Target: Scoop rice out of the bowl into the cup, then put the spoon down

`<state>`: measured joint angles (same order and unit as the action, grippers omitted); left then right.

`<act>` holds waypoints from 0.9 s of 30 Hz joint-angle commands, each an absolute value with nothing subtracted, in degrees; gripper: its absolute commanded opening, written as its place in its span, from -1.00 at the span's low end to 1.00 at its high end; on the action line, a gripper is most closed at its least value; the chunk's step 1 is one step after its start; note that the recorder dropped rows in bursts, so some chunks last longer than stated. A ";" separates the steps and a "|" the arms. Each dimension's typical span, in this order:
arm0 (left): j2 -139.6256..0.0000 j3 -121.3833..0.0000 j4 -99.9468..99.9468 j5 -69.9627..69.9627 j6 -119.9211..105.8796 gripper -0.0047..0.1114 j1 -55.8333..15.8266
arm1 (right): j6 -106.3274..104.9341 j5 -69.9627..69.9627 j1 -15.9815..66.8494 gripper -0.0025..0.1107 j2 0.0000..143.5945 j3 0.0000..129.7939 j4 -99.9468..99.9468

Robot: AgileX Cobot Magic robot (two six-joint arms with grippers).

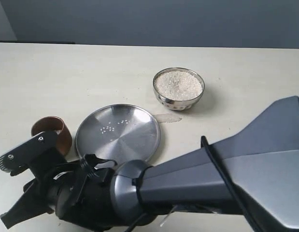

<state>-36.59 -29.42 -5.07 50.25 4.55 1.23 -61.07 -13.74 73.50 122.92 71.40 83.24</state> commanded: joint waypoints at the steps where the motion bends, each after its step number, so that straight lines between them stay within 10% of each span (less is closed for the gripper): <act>1: -35.10 -29.60 -5.29 50.54 5.41 -0.91 1.09 | -61.38 -13.48 73.70 -0.09 123.77 71.78 85.58; 27: -35.08 -29.60 -5.43 50.54 5.41 -0.91 1.09 | -63.36 -15.42 76.12 -0.24 124.74 69.94 89.24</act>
